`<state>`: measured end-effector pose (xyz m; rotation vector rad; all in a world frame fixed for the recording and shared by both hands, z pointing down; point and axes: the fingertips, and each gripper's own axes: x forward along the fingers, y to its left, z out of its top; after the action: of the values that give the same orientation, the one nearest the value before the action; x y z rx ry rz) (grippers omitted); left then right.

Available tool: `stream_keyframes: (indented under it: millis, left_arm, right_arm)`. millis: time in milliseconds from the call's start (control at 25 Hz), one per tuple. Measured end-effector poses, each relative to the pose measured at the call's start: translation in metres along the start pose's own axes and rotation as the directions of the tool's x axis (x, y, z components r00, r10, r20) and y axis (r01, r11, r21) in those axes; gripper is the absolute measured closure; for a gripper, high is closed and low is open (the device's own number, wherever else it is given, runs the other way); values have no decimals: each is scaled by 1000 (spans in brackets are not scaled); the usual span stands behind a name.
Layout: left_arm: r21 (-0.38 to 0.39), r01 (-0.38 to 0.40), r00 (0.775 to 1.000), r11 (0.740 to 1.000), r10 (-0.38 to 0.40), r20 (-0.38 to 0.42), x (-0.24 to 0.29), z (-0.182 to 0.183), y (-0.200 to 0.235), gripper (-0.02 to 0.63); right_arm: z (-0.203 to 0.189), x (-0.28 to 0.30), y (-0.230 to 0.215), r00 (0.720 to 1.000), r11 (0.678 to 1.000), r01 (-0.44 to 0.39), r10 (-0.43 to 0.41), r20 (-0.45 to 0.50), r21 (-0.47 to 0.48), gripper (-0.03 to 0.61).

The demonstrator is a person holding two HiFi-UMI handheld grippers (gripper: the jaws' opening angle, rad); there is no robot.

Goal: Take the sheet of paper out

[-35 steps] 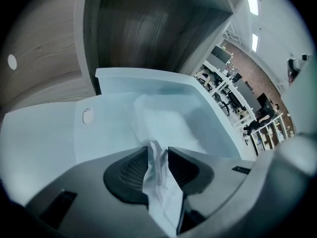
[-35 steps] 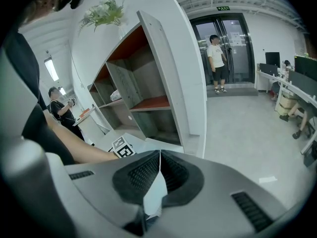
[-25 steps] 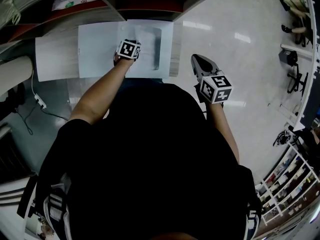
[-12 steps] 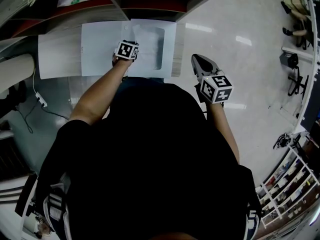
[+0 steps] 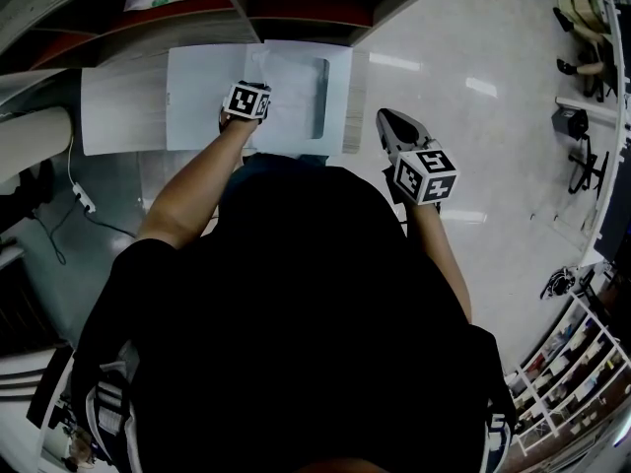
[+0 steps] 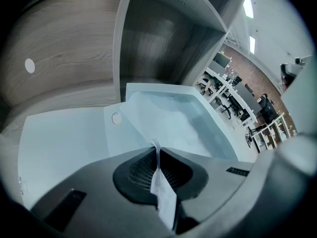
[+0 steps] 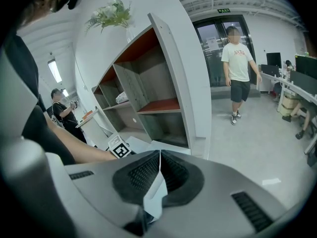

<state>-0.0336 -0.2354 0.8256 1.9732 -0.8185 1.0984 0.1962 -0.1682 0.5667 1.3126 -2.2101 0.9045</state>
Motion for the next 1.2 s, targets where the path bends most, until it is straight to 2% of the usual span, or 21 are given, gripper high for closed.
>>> stream_keyframes:
  millis: [560,1200]
  left_arm:
    - [-10,-11,999,1000,11,36,-26,-2,18,578]
    - [-101,-30,994,994,41,106,-75,-14,56,578]
  right_arm:
    - [-4,-2,13,1000,1000,2,-2,14,-4,565]
    - [-9,-2,32,1000,1000,-11,12,15,-24,565]
